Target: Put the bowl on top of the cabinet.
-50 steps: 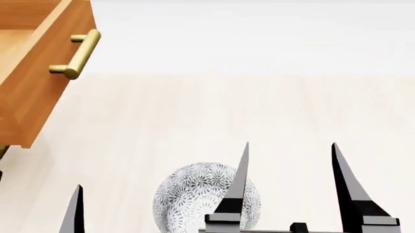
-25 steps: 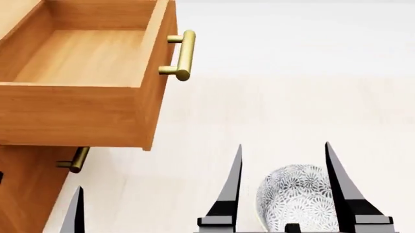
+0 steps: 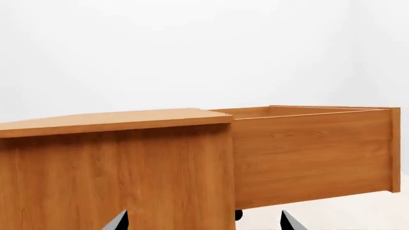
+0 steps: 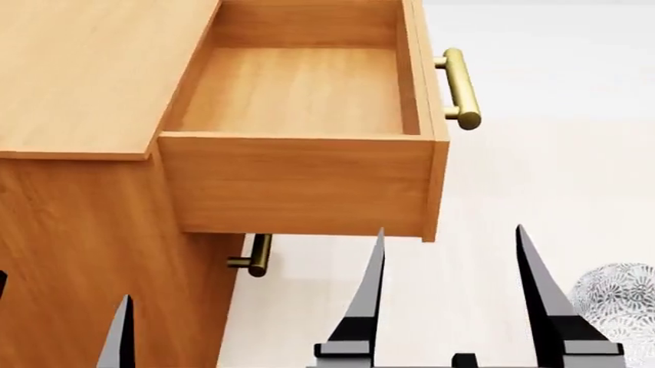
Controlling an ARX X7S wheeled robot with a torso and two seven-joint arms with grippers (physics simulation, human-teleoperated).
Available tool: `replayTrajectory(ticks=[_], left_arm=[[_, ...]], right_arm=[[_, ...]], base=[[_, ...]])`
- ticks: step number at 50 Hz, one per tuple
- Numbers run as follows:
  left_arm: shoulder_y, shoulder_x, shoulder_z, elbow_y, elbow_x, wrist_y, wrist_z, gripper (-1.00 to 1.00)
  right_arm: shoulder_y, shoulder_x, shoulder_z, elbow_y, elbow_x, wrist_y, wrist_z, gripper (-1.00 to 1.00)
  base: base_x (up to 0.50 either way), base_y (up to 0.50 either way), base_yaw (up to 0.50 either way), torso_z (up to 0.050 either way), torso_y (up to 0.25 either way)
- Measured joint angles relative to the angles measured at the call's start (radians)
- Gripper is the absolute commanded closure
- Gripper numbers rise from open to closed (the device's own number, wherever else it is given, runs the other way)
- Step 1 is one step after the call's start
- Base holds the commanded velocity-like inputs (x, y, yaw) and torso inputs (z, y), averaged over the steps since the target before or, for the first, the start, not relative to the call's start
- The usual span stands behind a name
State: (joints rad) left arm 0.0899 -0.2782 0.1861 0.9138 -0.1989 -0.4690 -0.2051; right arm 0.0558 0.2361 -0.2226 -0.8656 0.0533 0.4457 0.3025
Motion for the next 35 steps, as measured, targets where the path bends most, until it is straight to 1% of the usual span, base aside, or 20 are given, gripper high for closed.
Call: replayTrajectory(ticks=[3, 8, 35], left_arm=[[-0.001, -0.001, 0.000, 0.001, -0.003, -0.002, -0.003, -1.00], [-0.005, -0.003, -0.005, 0.004, -0.011, -0.012, -0.009, -1.00], [-0.017, -0.012, -0.001, 0.009, -0.041, -0.048, -0.032, -1.00]], right_arm=[[-0.001, 0.000, 0.003, 0.001, 0.006, -0.002, 0.001, -1.00], [-0.005, -0.005, 0.014, 0.004, 0.028, -0.015, 0.003, -1.00], [-0.012, -0.004, 0.039, 0.014, 0.079, -0.042, 0.023, -1.00]], base=[[0.00, 0.48, 0.00, 0.000, 0.000], [0.00, 0.04, 0.00, 0.000, 0.000], [0.00, 0.00, 0.00, 0.050, 0.000]])
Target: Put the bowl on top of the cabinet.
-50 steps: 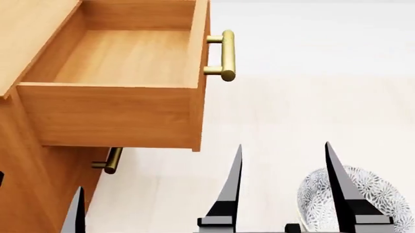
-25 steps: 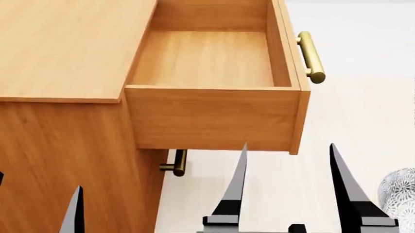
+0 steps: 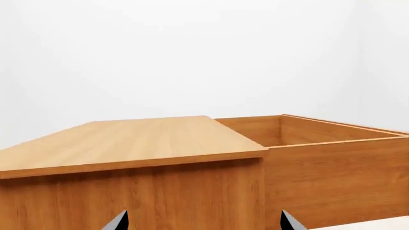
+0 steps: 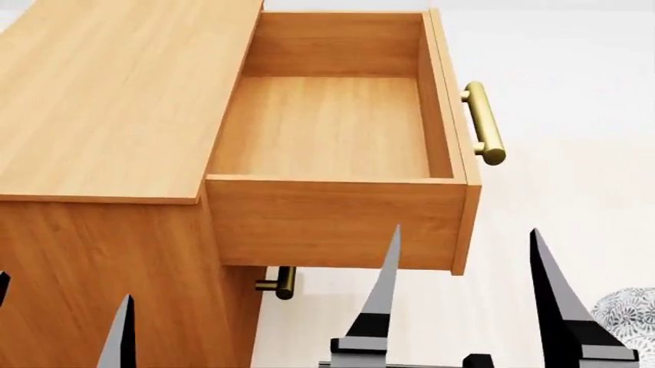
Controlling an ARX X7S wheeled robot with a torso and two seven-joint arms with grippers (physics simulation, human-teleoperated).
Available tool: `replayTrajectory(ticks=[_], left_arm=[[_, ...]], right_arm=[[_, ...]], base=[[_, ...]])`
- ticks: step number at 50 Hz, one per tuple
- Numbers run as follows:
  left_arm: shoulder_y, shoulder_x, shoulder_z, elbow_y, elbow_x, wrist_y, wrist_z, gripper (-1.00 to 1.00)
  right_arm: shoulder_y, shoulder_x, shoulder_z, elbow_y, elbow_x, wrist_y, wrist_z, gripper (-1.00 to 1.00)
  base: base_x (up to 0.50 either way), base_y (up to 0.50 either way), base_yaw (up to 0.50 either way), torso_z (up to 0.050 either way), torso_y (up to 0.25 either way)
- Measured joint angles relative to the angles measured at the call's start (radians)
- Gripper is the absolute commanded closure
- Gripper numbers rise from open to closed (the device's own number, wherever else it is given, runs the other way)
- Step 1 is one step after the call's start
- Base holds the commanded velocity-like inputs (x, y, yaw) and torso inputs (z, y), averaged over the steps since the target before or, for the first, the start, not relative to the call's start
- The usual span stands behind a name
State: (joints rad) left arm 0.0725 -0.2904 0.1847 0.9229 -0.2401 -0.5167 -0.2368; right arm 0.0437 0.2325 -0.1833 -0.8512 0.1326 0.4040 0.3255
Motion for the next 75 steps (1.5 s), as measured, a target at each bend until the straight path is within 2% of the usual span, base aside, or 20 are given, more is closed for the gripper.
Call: replayTrajectory(ticks=[15, 22, 29, 42, 51, 59, 75], left_arm=[[0.001, -0.008, 0.002, 0.002, -0.011, 0.003, -0.008, -1.00], [0.001, -0.012, -0.007, 0.002, -0.019, 0.009, -0.012, -1.00], [0.003, -0.015, -0.021, 0.005, -0.032, 0.016, -0.016, -1.00], [0.002, -0.020, -0.020, -0.006, -0.037, 0.031, -0.021, -1.00], [0.000, -0.024, -0.018, -0.012, -0.042, 0.036, -0.024, -1.00], [-0.003, -0.027, -0.017, -0.014, -0.048, 0.035, -0.029, -1.00], [-0.008, -0.035, -0.014, -0.016, -0.055, 0.034, -0.038, -1.00]], right_arm=[[0.000, 0.008, 0.009, -0.016, 0.018, 0.010, 0.013, -1.00], [-0.015, 0.002, 0.066, -0.042, 0.076, 0.009, 0.026, -1.00], [-0.084, 0.023, 0.215, -0.071, 0.205, 0.012, 0.028, -1.00], [-0.256, 0.123, 0.640, -0.073, 0.600, 0.080, 0.092, -1.00], [-0.302, 0.210, 0.789, 0.009, 0.737, 0.154, 0.144, -1.00], [-0.287, 0.284, 0.838, 0.094, 0.827, 0.229, 0.193, -1.00], [-0.165, 0.376, 0.841, 0.302, 0.989, 0.345, 0.263, -1.00]], base=[[0.00, 0.00, 0.00, 0.050, 0.000], [0.00, 0.00, 0.00, 0.024, 0.000], [0.00, 0.00, 0.00, 0.000, 0.000], [0.00, 0.00, 0.00, 0.000, 0.000], [0.00, 0.00, 0.00, 0.000, 0.000], [0.00, 0.00, 0.00, 0.000, 0.000], [0.00, 0.00, 0.00, 0.000, 0.000]])
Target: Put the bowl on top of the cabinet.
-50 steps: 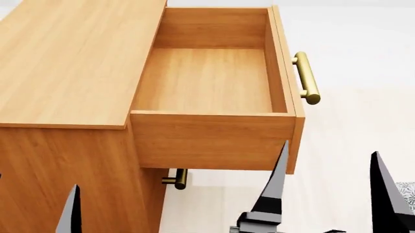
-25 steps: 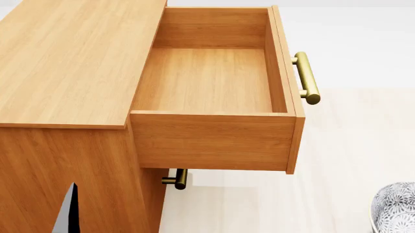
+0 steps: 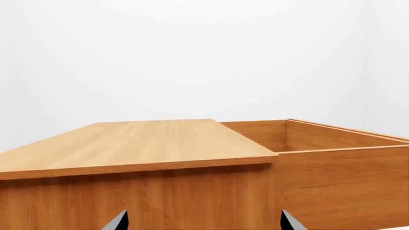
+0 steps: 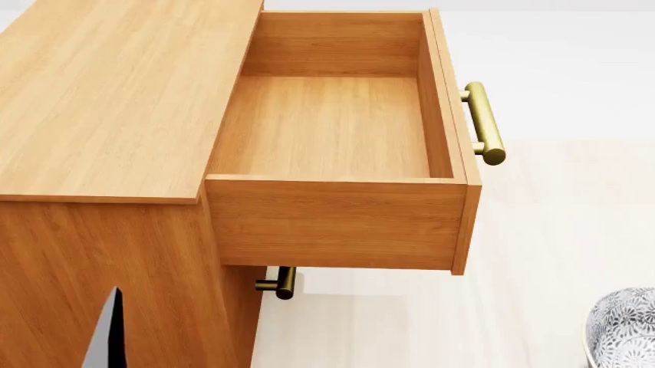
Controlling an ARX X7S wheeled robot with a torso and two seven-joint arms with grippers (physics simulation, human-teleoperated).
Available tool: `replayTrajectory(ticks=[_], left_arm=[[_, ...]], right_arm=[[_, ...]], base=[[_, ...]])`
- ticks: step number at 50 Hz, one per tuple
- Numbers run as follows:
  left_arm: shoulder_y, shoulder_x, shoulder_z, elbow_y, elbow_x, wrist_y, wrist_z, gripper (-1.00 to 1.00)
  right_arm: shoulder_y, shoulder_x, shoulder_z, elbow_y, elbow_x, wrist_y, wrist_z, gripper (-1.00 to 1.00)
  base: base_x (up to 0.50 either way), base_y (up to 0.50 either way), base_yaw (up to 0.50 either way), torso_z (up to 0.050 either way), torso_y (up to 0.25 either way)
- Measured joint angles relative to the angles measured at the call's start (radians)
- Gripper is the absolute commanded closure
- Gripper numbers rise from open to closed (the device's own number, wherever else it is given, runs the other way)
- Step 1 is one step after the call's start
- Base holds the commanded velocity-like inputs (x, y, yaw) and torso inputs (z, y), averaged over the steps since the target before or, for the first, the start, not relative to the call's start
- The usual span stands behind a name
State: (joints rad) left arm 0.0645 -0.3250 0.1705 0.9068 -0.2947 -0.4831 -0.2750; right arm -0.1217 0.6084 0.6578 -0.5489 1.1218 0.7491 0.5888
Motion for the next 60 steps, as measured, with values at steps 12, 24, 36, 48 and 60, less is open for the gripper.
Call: replayTrajectory(ticks=[12, 24, 36, 48, 60], left_arm=[[-0.001, -0.006, 0.005, -0.001, -0.002, 0.002, -0.007, -1.00], [0.000, -0.011, 0.015, -0.012, 0.000, 0.014, -0.012, -1.00], [0.002, -0.017, 0.023, -0.023, 0.000, 0.025, -0.017, -1.00], [0.000, -0.023, 0.025, -0.040, -0.003, 0.037, -0.022, -1.00], [-0.001, -0.028, 0.028, -0.058, -0.005, 0.049, -0.025, -1.00]], right_arm=[[0.140, 0.037, -0.042, 0.148, 0.074, 0.042, 0.040, -1.00], [0.264, 0.088, -0.106, 0.278, 0.089, 0.088, 0.089, -1.00], [0.322, 0.136, -0.191, 0.400, 0.030, 0.111, 0.100, -1.00], [0.355, 0.147, -0.253, 0.507, -0.033, 0.089, 0.063, -1.00], [0.388, 0.131, -0.309, 0.600, -0.088, 0.045, 0.012, -1.00]], base=[[0.00, 0.00, 0.00, 0.000, 0.000], [0.00, 0.00, 0.00, 0.000, 0.000], [0.00, 0.00, 0.00, 0.000, 0.000], [0.00, 0.00, 0.00, 0.000, 0.000], [0.00, 0.00, 0.00, 0.000, 0.000]])
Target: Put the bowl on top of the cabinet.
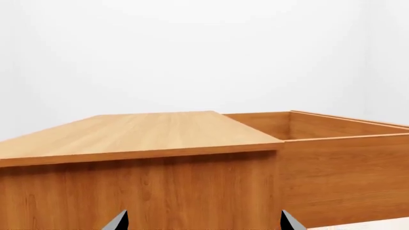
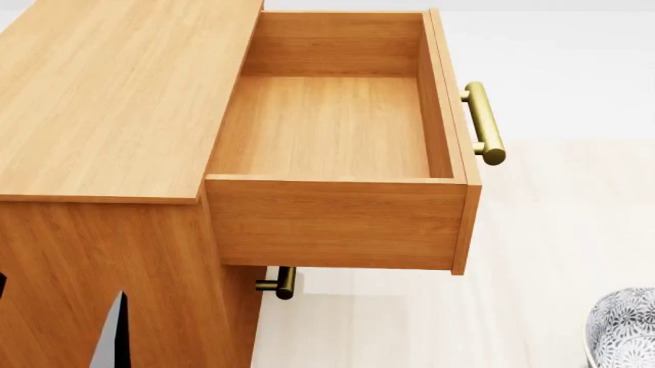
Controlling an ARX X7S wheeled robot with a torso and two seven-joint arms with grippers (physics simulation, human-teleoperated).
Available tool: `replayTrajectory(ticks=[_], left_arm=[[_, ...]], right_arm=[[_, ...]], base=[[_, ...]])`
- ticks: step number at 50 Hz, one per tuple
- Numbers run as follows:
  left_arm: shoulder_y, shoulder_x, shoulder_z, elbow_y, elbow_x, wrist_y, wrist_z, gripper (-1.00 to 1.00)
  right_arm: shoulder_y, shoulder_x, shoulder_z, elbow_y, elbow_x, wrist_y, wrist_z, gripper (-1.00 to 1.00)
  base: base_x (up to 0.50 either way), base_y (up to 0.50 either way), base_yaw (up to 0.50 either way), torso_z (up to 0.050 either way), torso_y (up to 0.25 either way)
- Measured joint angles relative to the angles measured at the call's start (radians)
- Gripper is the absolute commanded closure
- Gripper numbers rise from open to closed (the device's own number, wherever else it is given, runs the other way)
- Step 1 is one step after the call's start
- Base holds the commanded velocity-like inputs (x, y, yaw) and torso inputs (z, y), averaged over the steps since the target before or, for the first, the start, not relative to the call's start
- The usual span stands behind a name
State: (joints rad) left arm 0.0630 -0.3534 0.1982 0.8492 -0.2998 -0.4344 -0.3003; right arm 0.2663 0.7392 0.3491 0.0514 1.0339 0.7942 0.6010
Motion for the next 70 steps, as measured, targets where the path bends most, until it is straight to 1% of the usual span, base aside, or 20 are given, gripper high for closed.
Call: replayTrajectory(ticks=[26, 46, 70], left_arm=[[-0.001, -0.012, 0.006, -0.015, -0.004, 0.011, -0.013, -1.00], [-0.005, -0.020, 0.015, -0.034, -0.004, 0.023, -0.020, -1.00], [-0.008, -0.028, 0.025, -0.050, -0.006, 0.032, -0.029, -1.00]], right_arm=[[0.000, -0.042, -0.063, 0.122, -0.091, -0.093, -0.067, -1.00], [0.046, -0.095, -0.129, 0.233, -0.161, -0.168, -0.113, -1.00], [0.091, -0.142, -0.161, 0.341, -0.201, -0.241, -0.164, -1.00]], base=[[0.00, 0.00, 0.00, 0.000, 0.000], [0.00, 0.00, 0.00, 0.000, 0.000], [0.00, 0.00, 0.00, 0.000, 0.000]])
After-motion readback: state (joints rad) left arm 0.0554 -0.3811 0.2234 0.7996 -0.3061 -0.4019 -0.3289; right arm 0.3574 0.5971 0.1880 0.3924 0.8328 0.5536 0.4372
